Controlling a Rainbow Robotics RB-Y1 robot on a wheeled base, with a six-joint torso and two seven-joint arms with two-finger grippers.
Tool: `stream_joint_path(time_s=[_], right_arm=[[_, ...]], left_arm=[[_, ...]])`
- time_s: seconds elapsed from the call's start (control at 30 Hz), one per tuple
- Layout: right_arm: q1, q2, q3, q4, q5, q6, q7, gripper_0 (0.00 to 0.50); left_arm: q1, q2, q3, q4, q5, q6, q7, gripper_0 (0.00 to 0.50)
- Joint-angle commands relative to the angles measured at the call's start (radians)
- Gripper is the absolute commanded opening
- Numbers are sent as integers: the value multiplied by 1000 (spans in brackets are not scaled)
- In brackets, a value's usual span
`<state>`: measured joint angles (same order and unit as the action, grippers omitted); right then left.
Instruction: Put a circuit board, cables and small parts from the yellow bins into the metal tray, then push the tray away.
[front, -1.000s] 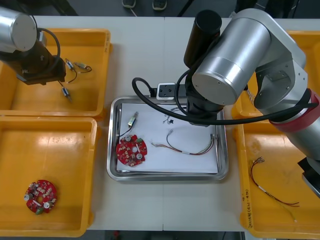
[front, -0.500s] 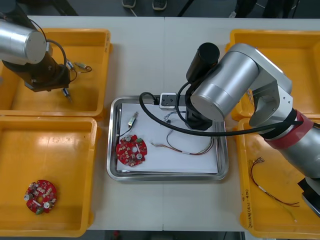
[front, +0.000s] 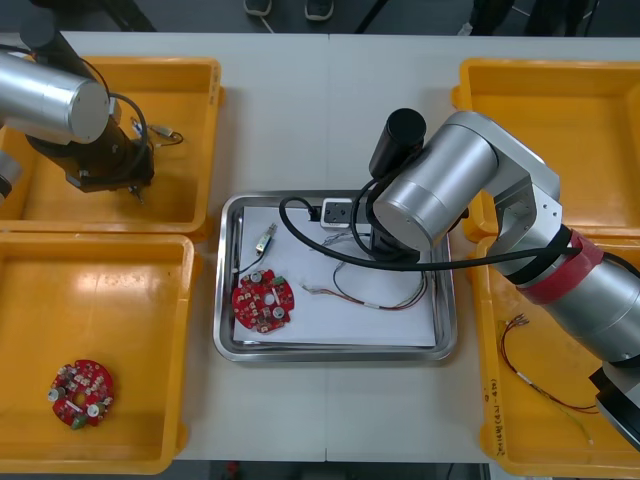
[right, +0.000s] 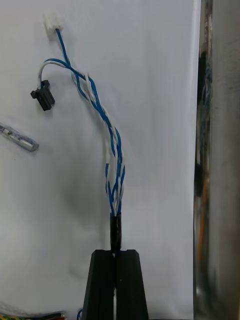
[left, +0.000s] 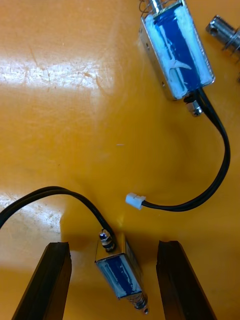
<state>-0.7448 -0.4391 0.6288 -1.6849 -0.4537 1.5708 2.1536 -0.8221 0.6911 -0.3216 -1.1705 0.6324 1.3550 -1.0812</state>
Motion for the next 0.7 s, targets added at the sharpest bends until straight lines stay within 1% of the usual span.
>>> stream_joint_path(time_s=[0.03,0.07,0.1,0.37,0.57,0.7], right_arm=[[8,19,12,-13,29,-11,48,387],[8,19,12,-13,36,-9,49,485],[8,17,12,-13,41,-9,51,500],[7,16,12,-15,59,-9,54,500],[8,17,12,-45,75,-3,54,500],[13,16,12,-55,84,0,55,500]], left_arm=[[-28,-13,-21,-6,1,-24,4,433],[-28,-13,-22,-6,-2,-24,6,146],[-28,-13,-22,-6,-2,-24,6,3],[-28,-12,-14,-8,-23,-24,4,1],[-28,-4,7,-18,-23,-22,6,0],[-28,2,32,-43,-23,6,3,0]])
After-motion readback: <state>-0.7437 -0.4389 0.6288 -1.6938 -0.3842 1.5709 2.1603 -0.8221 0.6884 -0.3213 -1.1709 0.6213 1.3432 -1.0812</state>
